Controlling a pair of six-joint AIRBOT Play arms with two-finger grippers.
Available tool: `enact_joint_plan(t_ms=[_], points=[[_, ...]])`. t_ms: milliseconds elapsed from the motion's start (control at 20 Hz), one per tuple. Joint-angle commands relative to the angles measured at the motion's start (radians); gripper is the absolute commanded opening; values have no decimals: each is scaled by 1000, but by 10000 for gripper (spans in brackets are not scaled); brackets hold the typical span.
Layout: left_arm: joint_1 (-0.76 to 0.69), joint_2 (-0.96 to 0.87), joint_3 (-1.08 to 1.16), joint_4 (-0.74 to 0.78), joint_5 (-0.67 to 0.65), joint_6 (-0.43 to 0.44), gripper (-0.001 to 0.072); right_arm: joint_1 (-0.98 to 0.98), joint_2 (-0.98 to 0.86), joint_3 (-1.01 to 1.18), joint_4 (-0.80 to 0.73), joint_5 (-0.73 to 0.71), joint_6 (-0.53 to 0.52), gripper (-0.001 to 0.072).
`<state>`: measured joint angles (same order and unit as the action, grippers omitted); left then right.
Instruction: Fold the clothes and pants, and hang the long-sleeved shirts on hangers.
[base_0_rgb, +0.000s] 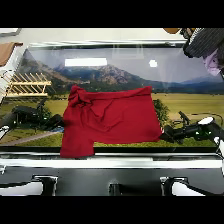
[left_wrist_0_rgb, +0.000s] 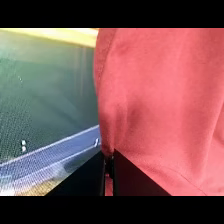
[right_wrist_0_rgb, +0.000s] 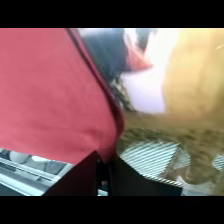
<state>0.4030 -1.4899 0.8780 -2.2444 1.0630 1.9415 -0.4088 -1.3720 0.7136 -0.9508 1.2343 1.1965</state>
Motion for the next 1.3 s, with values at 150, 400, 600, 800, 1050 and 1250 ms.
enact_joint_plan(t_ms=[150, 400, 600, 800, 1050, 1250], points=[[-2, 10, 38, 0, 53, -20, 19, 14, 100, 42, 159, 37, -31, 35], [-41, 83, 306, 0, 142, -120, 19, 16, 233, 259, 394, 75, -58, 34], [-85, 198, 680, 4, 166, -233, 19, 15, 307, 597, 470, 76, -5, 34], [-85, 344, 993, 74, 169, -348, 19, 15, 401, 966, 433, 76, 79, 34], [-85, 580, 1117, 281, 161, -507, 18, 15, 583, 1247, 166, 58, 262, 34], [-85, 690, 1117, 524, 161, -603, 19, 15, 689, 1290, -76, -19, 432, 35]])
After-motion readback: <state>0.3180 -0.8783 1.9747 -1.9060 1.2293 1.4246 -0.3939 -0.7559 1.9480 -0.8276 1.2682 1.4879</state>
